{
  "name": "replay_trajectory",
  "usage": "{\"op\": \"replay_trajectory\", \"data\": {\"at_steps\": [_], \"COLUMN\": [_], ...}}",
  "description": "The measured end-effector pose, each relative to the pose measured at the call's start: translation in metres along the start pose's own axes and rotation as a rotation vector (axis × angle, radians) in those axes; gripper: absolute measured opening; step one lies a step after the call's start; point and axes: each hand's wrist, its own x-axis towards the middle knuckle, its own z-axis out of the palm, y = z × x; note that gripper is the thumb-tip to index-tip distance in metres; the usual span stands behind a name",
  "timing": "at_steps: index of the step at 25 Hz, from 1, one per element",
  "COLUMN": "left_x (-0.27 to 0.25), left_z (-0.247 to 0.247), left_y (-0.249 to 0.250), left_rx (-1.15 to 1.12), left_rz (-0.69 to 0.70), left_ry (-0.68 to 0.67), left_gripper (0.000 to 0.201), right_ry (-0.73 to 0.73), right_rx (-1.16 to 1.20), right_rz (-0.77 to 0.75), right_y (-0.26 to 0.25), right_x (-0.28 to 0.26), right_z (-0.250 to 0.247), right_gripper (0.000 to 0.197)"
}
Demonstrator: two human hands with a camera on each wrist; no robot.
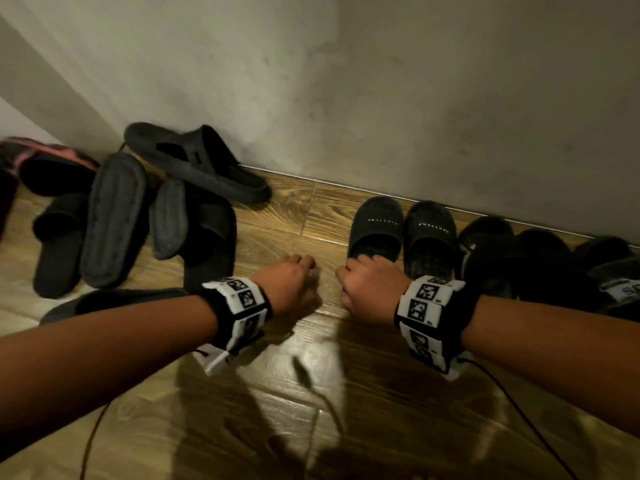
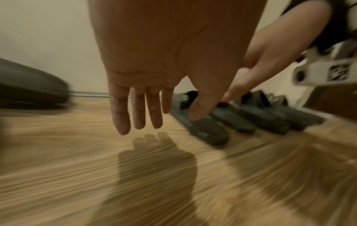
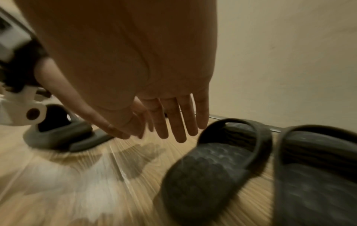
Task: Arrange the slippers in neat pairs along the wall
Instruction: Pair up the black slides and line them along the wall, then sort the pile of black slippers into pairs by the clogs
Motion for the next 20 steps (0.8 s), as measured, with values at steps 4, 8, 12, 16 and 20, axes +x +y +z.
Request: {"op": "replay_trajectory", "data": {"at_steps": [4, 8, 12, 16, 20], "left_x": [-0.034, -0.08, -0.109, -0.115, -0.113], "left_z": [-0.009, 0.02, 0.04, 0.032, 0.023], "left_y": [-0.045, -0.077, -0.098, -0.104, -0.1], "left_rx": [0.085, -0.036, 0.022, 0.017, 0.005], "left_rz": [-0.153, -0.287, -0.28, -0.16, -0.088], "left_ry": [-0.04, -0.063, -0.124, -0.035, 0.007], "left_gripper": [0.055, 0.042, 0.035, 0.03, 0.028], "right_ry": [-0.018, -0.064, -0.098, -0.094, -0.17], "right_rx": [-0.039, -0.097, -0.128, -0.133, -0.175], "right_rz": [-0.062, -0.122, -0.193, -0.188, -0.144], "right_y": [-0.014, -0.045, -0.061, -0.072, -0.088], "right_x": [0.007, 0.007, 0.011, 0.019, 0.027], "right_z": [0.007, 0.021, 0.019, 0.008, 0.001], "right_gripper": [0.034, 0.031, 0.039, 0.039, 0.043]}}
